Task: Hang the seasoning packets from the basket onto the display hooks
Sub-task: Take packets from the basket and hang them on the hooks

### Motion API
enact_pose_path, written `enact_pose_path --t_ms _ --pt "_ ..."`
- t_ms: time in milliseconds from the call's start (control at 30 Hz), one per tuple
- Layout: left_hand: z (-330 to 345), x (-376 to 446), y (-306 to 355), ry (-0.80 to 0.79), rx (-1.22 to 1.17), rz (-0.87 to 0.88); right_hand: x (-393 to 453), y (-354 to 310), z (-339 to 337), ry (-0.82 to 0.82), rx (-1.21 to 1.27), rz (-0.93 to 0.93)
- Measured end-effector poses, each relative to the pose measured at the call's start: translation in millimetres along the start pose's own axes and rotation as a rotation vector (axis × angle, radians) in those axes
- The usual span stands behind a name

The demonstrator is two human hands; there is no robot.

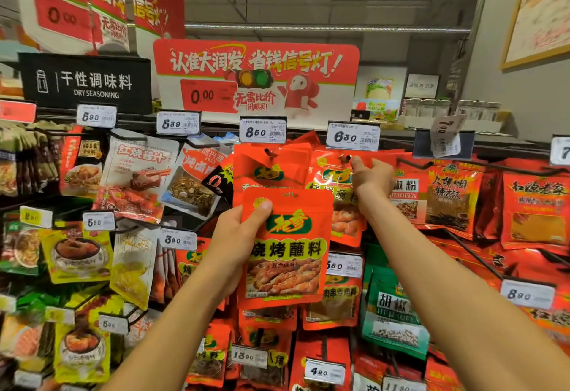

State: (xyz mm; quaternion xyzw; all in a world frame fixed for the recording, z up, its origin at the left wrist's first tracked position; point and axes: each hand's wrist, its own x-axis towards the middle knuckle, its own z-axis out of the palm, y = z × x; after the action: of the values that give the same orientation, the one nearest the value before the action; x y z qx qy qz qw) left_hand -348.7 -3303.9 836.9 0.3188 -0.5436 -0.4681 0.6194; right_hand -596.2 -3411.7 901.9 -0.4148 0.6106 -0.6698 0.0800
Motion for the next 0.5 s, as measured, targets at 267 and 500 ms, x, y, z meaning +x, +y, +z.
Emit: enact_pose_path --t_ms 267,500 --pt "44.4 30.4 -7.3 -0.034 -0.078 -0.067 26.2 8.6 -15.2 -0.167 -0.308 0.055" --pt "94.0 66.0 -3.4 -0.049 -0.046 -0.038 -25.9 2.3 -69.4 -0.495 0.632 0.074"
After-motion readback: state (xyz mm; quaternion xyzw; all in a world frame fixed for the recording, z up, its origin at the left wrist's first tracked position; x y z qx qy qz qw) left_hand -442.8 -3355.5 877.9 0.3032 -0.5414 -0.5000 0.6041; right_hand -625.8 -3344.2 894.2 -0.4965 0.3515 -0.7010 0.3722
